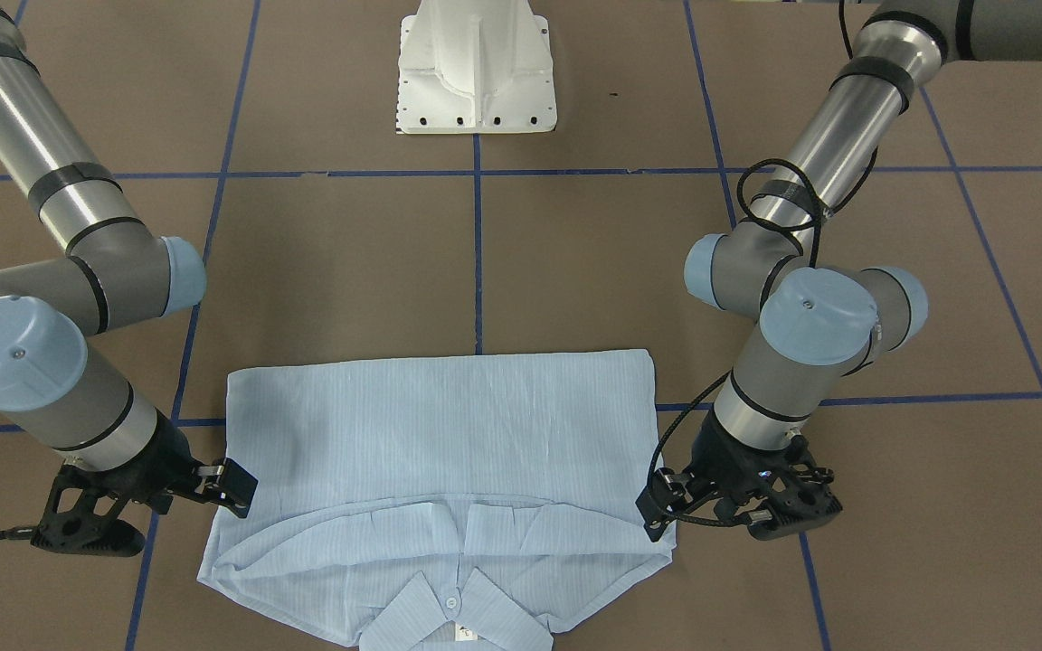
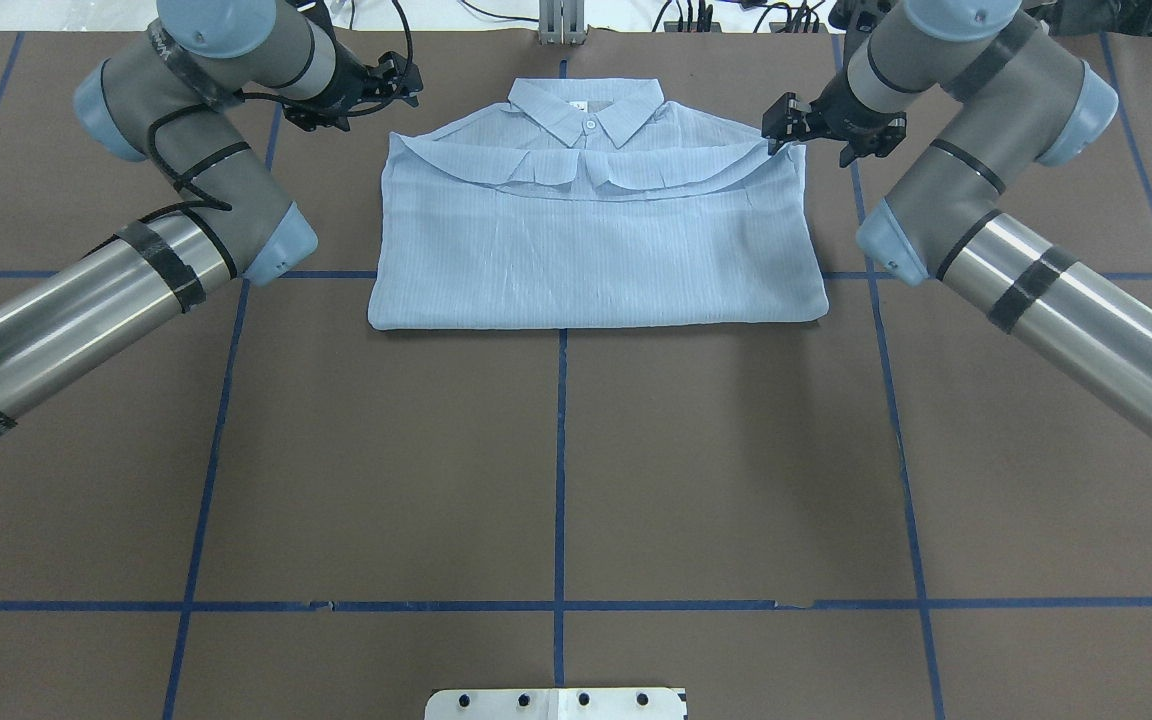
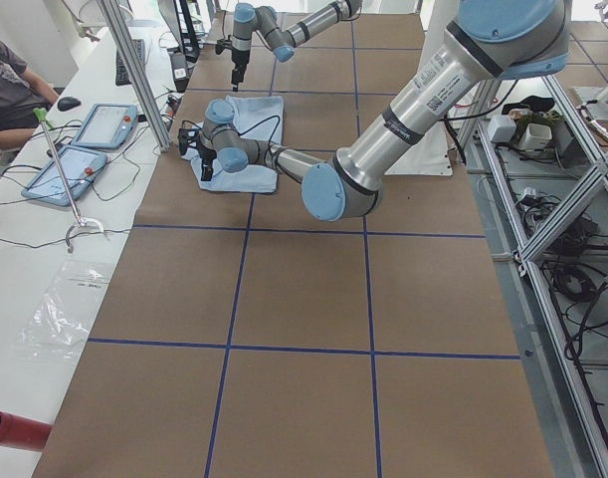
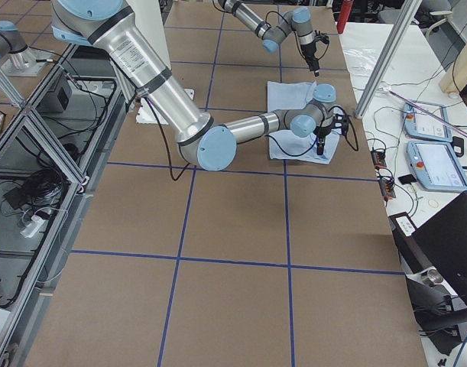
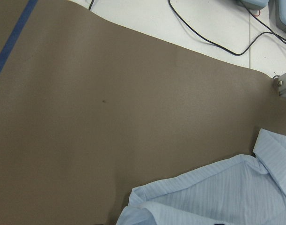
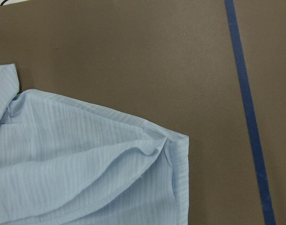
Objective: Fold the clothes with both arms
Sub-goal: 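Move the right gripper down to the side edge of the folded shirt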
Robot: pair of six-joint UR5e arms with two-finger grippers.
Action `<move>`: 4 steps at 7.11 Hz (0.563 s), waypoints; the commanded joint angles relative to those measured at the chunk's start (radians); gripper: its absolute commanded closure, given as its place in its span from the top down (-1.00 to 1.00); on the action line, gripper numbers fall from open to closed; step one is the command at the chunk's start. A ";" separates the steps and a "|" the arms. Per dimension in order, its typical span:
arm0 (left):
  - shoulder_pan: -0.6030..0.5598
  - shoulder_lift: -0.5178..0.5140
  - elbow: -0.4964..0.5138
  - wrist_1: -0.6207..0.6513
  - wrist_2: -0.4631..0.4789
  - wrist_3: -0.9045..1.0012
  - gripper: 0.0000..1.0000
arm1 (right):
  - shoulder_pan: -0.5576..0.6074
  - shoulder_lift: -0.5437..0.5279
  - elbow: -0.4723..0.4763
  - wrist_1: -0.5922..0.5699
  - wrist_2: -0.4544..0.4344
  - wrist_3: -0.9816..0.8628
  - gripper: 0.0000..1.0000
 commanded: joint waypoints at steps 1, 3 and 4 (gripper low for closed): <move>-0.002 0.007 -0.018 0.003 -0.001 0.000 1.00 | -0.068 -0.115 0.143 0.000 0.003 0.005 1.00; -0.002 0.018 -0.021 -0.008 -0.001 -0.003 1.00 | -0.092 -0.146 0.149 -0.003 0.009 0.002 0.98; -0.002 0.021 -0.027 -0.008 -0.001 -0.006 1.00 | -0.095 -0.149 0.152 -0.010 0.024 0.003 0.97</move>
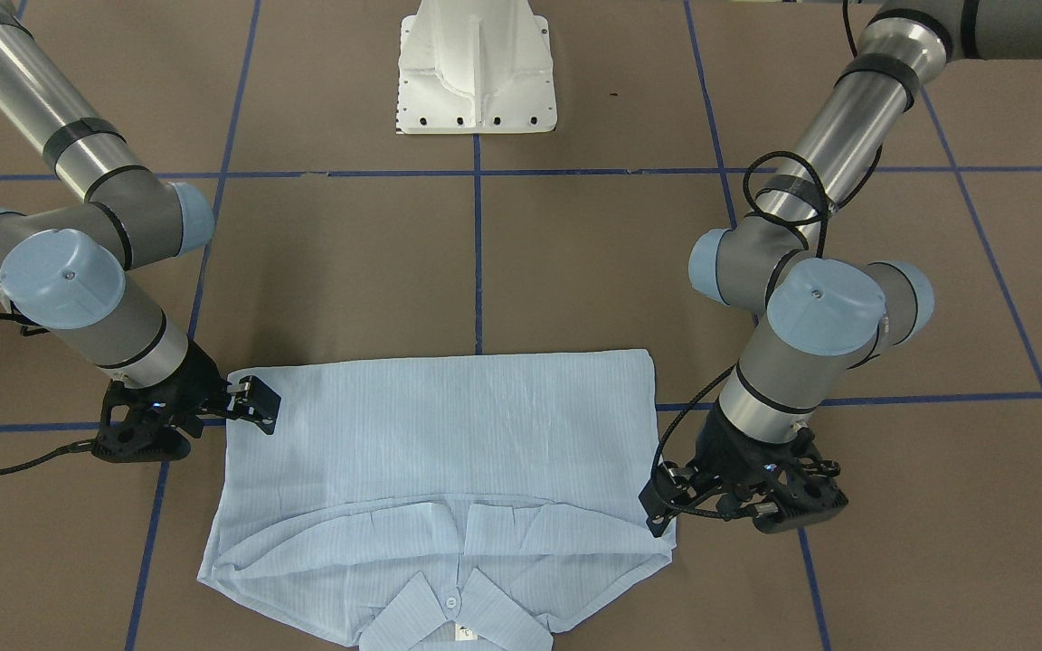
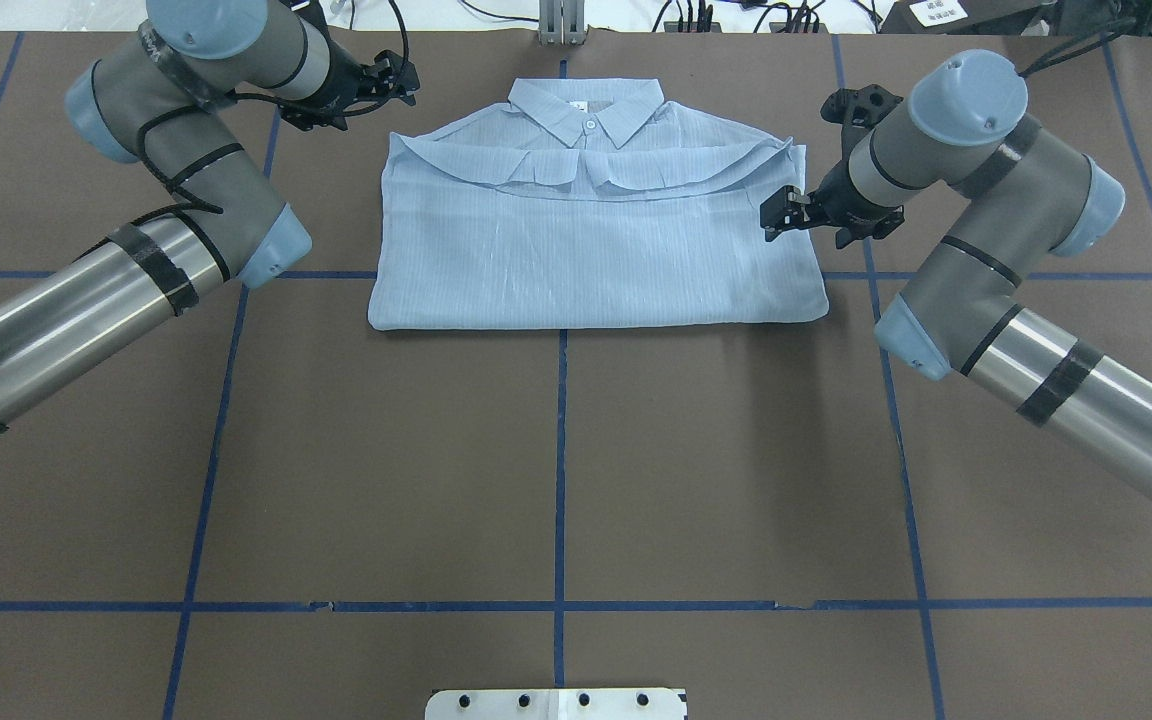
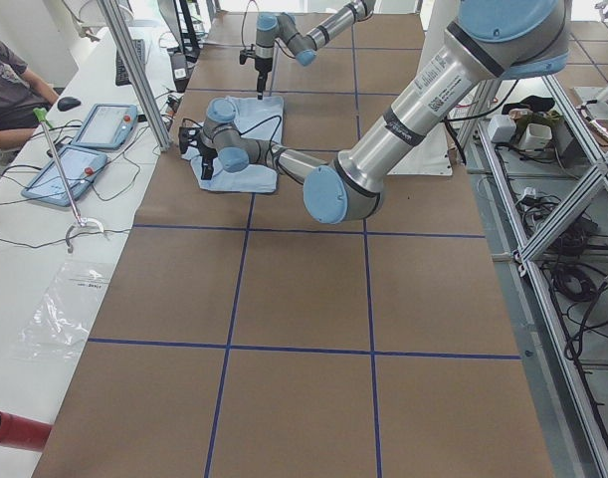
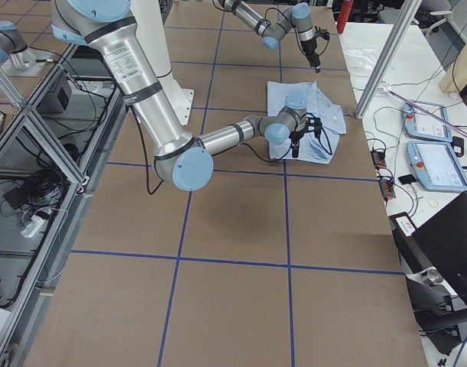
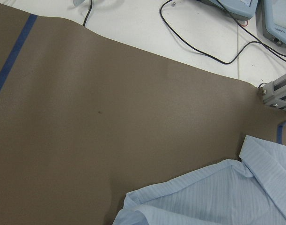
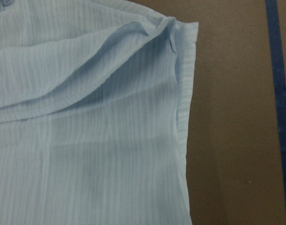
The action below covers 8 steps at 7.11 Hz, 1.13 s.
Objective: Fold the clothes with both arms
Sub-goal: 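Move the right gripper down to the side edge of the folded shirt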
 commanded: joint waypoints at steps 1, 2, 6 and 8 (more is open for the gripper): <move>0.000 0.004 -0.006 -0.003 0.000 -0.003 1.00 | -0.014 -0.016 0.006 -0.009 0.019 0.001 0.96; 0.000 0.004 -0.006 -0.005 0.000 -0.003 1.00 | -0.019 -0.018 0.008 -0.009 0.037 0.001 0.92; 0.000 0.004 -0.015 -0.007 -0.002 -0.002 1.00 | -0.028 -0.059 0.038 -0.009 0.068 0.001 0.54; 0.000 0.006 -0.015 -0.007 -0.002 -0.002 1.00 | -0.034 -0.059 0.037 -0.010 0.068 0.001 0.23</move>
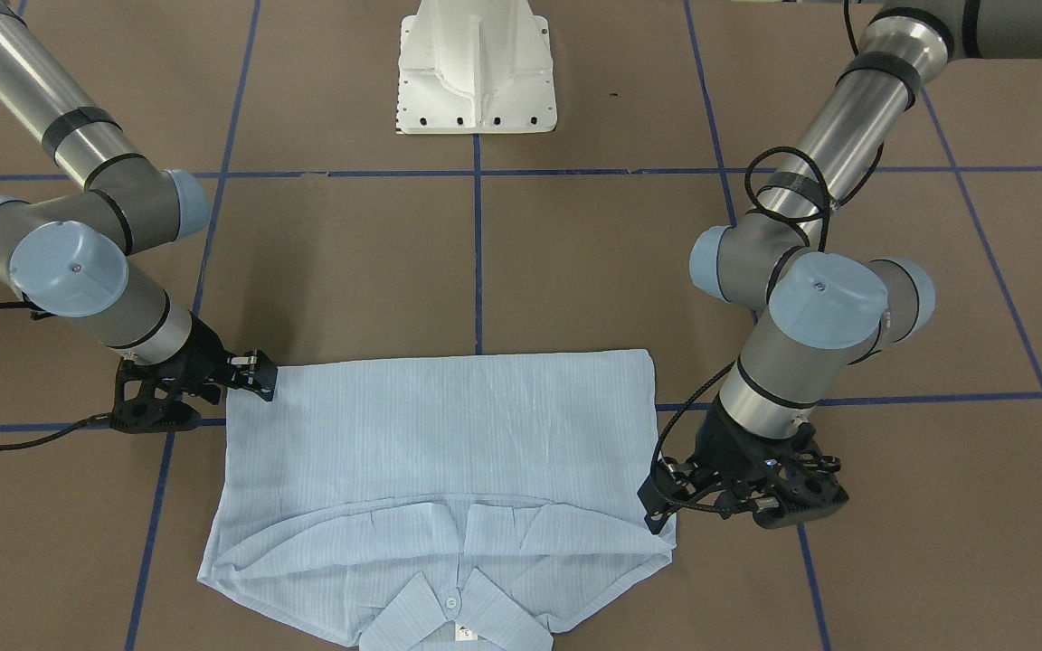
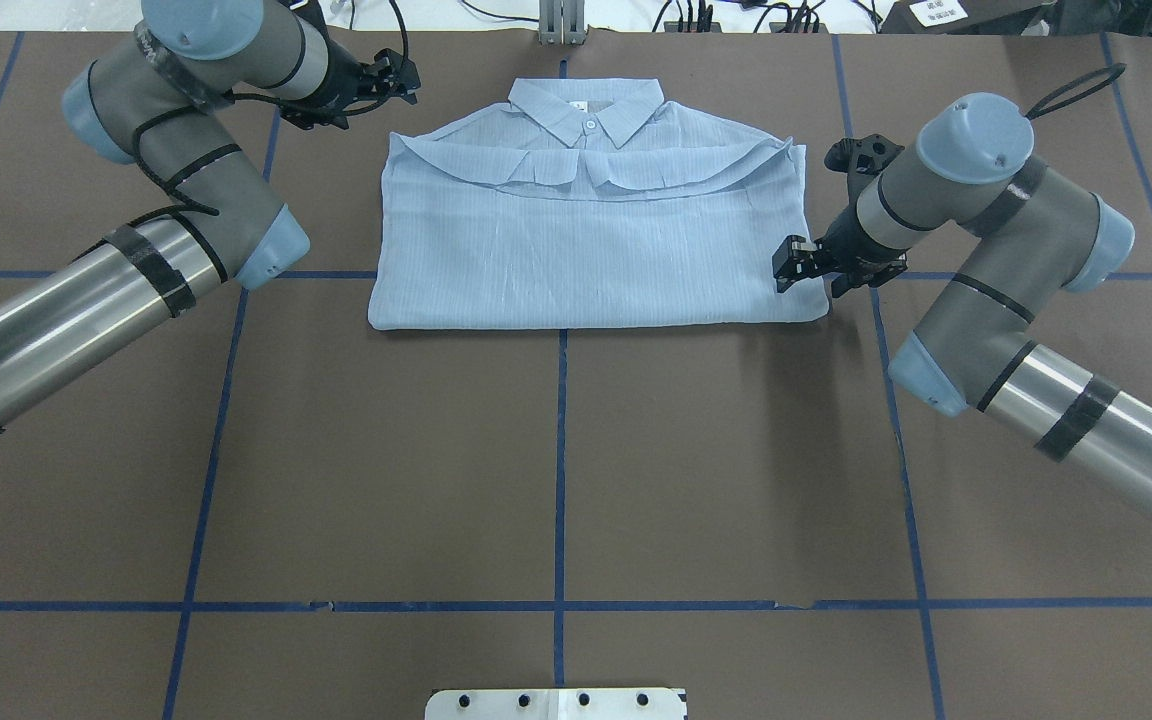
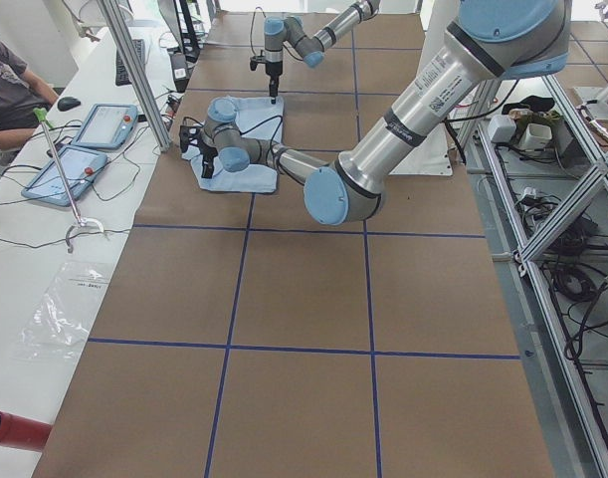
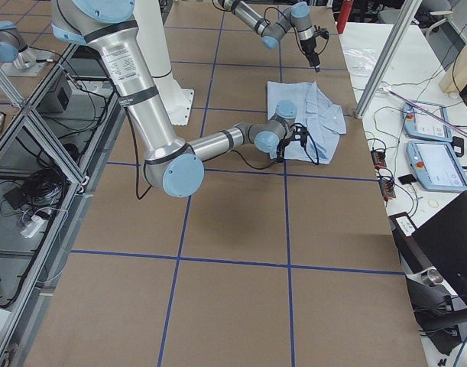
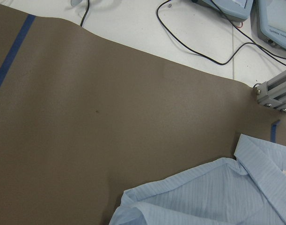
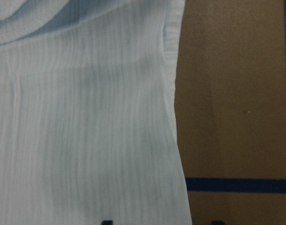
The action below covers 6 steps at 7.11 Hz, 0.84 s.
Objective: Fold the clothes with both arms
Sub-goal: 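Move the right gripper down to the side edge of the folded shirt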
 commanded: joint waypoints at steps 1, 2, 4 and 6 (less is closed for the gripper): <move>0.000 0.002 0.000 0.000 -0.001 0.000 1.00 | -0.003 -0.002 0.000 -0.001 0.002 -0.002 -0.17; 0.000 0.004 0.000 0.000 0.001 0.000 1.00 | -0.001 -0.002 0.000 -0.001 0.002 -0.008 -0.62; 0.000 0.007 0.000 0.000 0.001 0.000 0.99 | 0.000 -0.013 0.003 -0.004 0.033 -0.009 -1.00; 0.000 0.007 0.000 0.000 0.001 0.000 0.98 | 0.013 -0.071 0.087 -0.004 0.073 -0.015 -1.00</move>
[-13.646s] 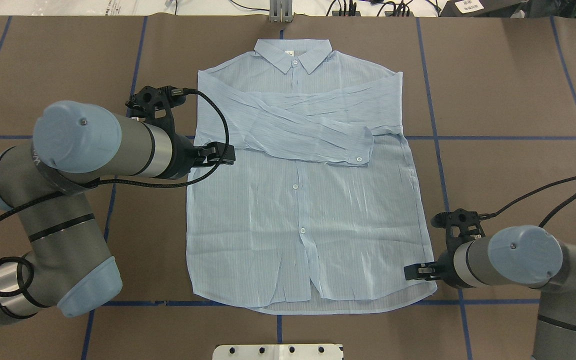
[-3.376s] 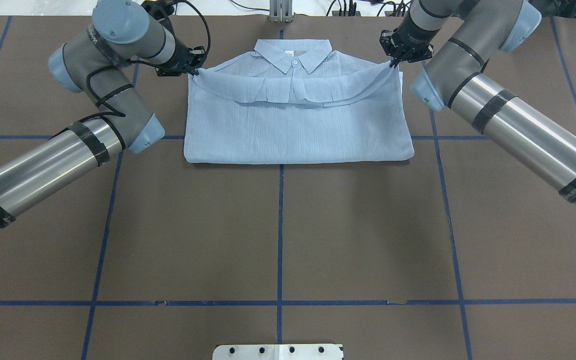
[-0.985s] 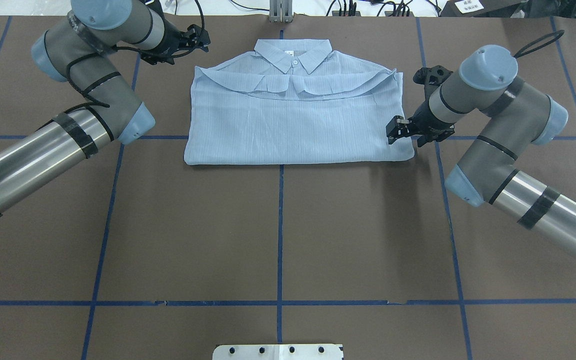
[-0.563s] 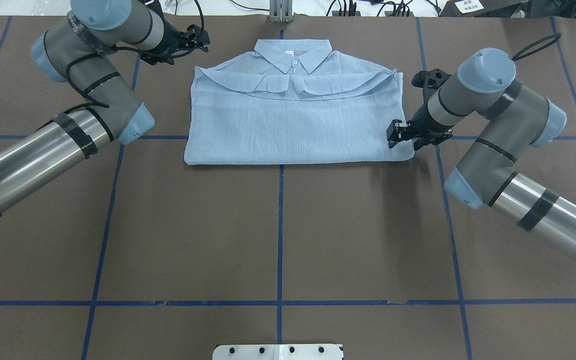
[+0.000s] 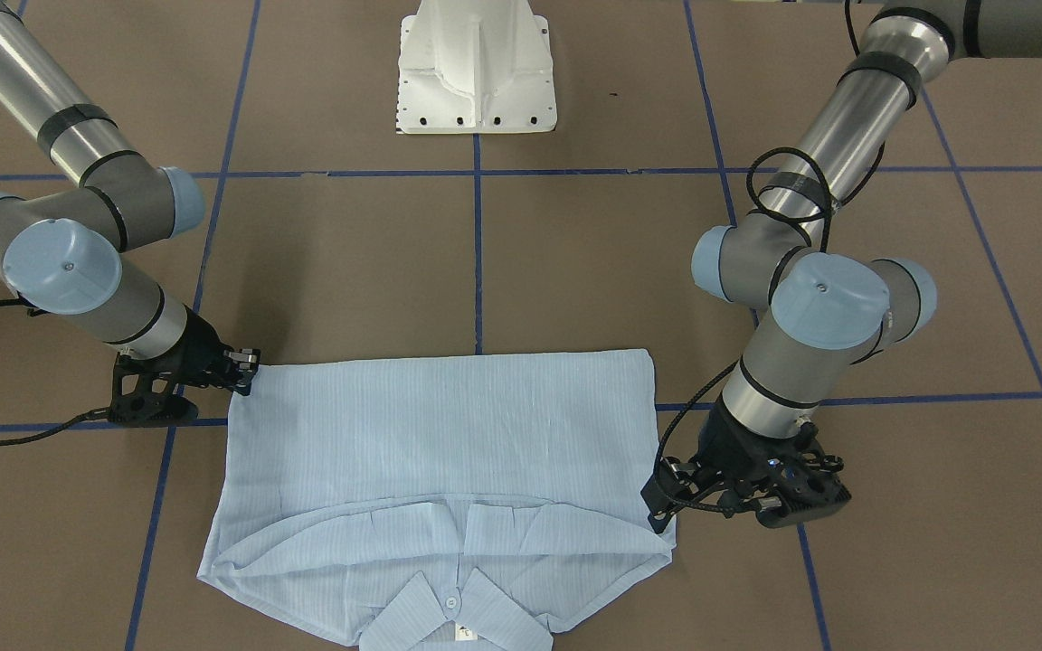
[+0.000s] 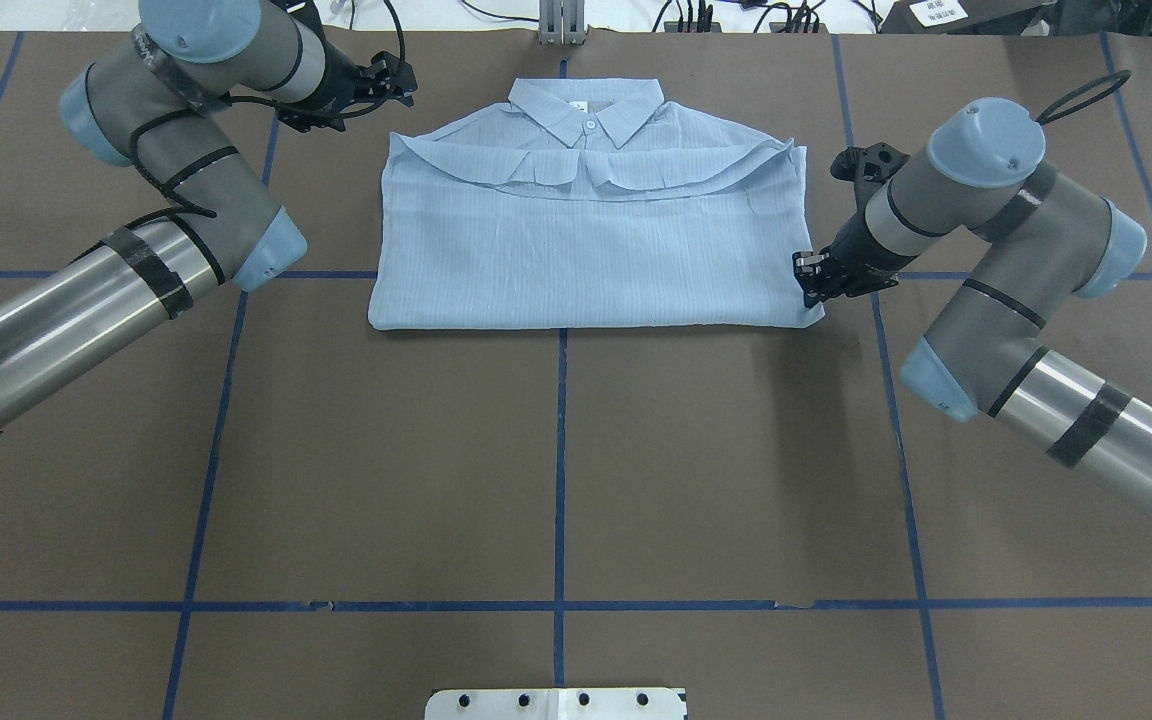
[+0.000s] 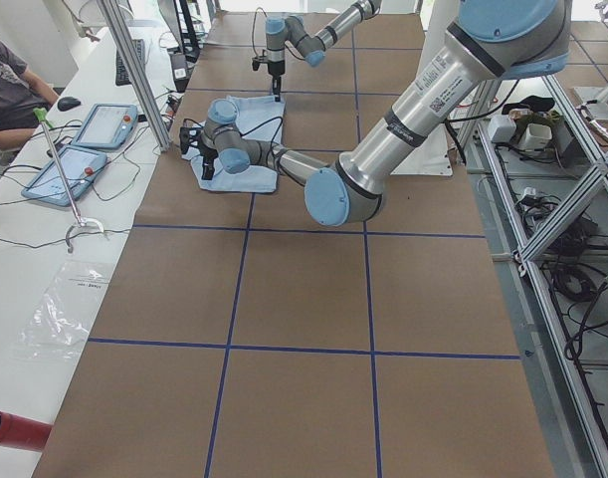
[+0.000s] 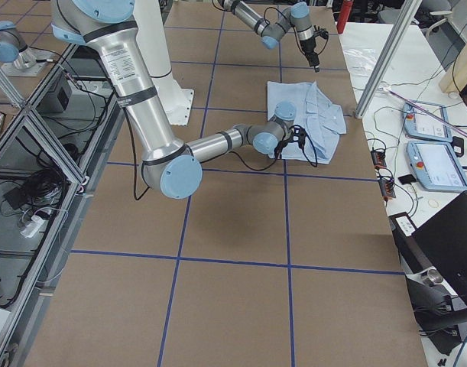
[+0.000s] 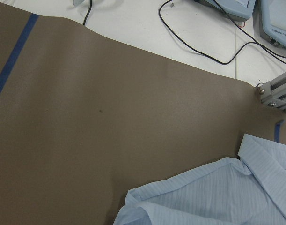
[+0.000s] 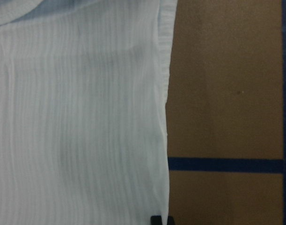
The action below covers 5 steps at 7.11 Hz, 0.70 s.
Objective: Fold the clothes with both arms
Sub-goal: 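Move the right gripper down to the side edge of the folded shirt, then grasp the side edge with the right gripper and drag the shirt toward the robot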
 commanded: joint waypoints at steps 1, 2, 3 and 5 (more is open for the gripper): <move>0.000 0.002 -0.003 0.002 0.000 -0.002 0.97 | 0.005 -0.094 0.129 0.000 0.036 -0.003 -1.00; 0.000 0.020 -0.030 0.005 0.000 -0.003 0.97 | 0.003 -0.175 0.230 0.004 0.045 -0.003 -1.00; 0.000 0.039 -0.060 0.008 0.000 -0.003 0.97 | 0.002 -0.293 0.369 0.009 0.048 -0.003 -1.00; 0.002 0.047 -0.072 0.008 0.000 -0.008 0.97 | -0.052 -0.464 0.551 0.014 0.124 -0.001 -1.00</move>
